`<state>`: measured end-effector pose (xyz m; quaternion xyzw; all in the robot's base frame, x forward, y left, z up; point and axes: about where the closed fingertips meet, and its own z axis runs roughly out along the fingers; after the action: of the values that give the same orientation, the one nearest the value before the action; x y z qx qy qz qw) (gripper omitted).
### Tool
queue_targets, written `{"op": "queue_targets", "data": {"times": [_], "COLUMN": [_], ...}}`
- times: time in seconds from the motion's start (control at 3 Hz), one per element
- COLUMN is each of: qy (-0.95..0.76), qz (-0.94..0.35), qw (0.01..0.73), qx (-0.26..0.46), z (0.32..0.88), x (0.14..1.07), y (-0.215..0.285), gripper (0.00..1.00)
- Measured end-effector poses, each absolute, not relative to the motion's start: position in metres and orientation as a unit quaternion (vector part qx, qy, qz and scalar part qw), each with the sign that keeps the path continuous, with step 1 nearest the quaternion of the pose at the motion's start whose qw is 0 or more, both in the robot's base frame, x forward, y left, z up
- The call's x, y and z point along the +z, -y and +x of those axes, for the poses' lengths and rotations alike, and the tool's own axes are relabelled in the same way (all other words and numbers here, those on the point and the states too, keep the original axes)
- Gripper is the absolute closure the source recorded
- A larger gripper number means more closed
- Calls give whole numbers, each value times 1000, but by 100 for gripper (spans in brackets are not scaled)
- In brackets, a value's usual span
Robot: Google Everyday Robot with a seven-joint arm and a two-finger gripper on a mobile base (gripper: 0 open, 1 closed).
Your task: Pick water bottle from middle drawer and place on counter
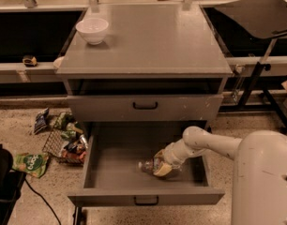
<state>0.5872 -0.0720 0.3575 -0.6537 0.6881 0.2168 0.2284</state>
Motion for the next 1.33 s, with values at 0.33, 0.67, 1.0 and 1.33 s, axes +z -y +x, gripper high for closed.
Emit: {"op": "queue_targets", "data": {"times": [0.33,0.67,1.0,1.33], "qy": [-688,-660,-618,-590], "qz": [-654,-664,-675,-680], "qw": [228,290,366,408], "qx": [217,200,168,152], "z": [587,589,584,581], "x": [361,417,489,535], "y": [72,74,105,128], "gripper": [88,100,100,100]}}
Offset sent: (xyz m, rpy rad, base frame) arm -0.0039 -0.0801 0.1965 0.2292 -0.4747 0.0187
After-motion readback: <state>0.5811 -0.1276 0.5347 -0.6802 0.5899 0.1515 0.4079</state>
